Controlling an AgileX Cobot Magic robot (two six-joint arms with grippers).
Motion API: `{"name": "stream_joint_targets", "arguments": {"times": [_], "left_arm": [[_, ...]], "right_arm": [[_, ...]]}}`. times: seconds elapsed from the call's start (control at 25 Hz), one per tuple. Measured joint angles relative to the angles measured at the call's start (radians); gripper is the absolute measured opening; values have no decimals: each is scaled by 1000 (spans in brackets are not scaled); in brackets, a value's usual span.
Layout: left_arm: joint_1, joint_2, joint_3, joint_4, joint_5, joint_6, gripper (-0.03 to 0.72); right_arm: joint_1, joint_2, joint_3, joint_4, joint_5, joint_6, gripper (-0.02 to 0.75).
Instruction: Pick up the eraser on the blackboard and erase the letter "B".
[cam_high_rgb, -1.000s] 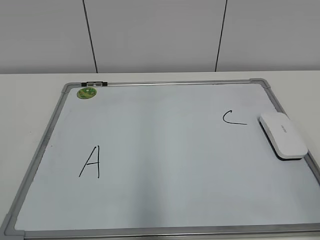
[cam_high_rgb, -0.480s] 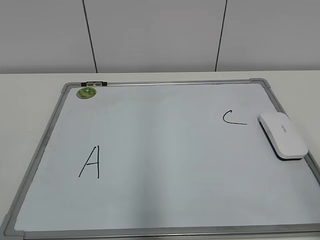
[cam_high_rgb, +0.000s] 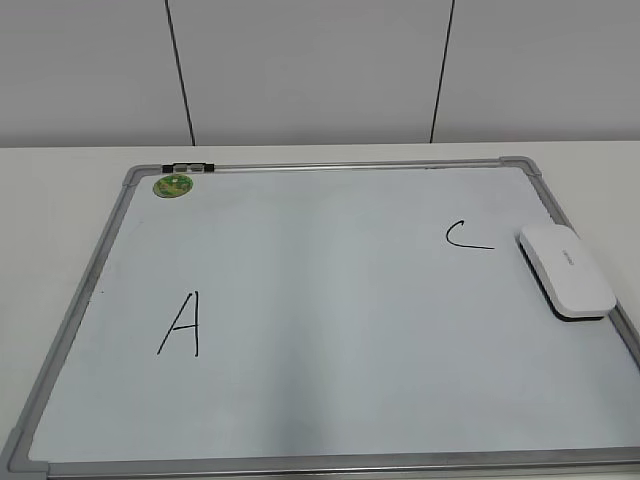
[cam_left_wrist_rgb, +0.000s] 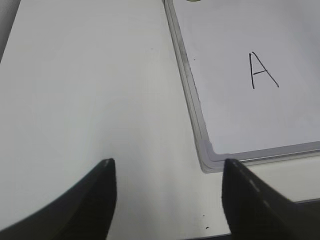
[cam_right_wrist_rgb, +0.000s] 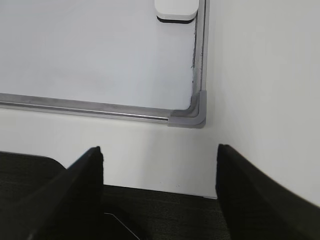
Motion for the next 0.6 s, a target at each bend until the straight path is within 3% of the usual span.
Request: {"name": "stream_joint_targets", "arguments": {"times": [0.6], "left_arm": [[0,0,0,-1,0,0,490]], "right_arm": [[0,0,0,-4,-1,0,521]]}}
